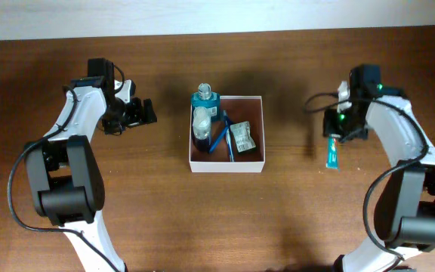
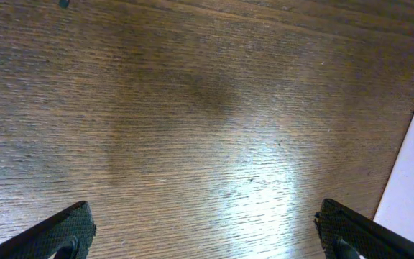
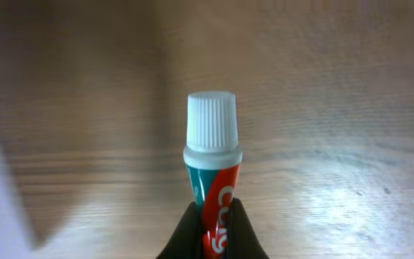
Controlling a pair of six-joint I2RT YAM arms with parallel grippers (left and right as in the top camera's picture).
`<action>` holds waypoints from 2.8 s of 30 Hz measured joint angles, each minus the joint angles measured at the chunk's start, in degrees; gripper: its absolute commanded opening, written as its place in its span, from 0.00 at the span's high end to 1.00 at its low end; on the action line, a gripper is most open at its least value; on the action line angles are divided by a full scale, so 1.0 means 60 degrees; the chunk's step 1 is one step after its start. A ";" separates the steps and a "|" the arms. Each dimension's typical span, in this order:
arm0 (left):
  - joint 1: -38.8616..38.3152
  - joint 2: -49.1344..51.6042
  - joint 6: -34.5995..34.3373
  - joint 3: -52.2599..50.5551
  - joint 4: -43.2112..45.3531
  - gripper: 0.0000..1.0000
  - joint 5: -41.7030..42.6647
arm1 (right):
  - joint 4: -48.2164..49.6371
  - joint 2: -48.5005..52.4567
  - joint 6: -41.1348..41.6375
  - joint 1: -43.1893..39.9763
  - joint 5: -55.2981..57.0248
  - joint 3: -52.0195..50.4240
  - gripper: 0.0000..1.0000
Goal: Pack container
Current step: 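Lift the toothpaste with right gripper and carry it over the box, then lower the toothpaste upright into the box's right side, open gripper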
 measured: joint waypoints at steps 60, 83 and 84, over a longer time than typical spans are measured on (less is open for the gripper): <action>0.0000 0.0000 0.0000 0.0000 0.0004 0.01 -0.0004 | 0.0058 0.2240 0.3326 0.5158 0.0441 0.3049 0.96; 0.0004 0.0000 0.0000 0.0000 0.0004 0.01 -0.0004 | 0.0073 0.2787 0.3319 0.5158 0.0433 0.3049 0.74; 0.0000 0.0000 0.0000 0.0000 0.0004 0.01 0.0000 | 0.0073 0.2783 0.3319 0.5158 0.0437 0.3049 0.71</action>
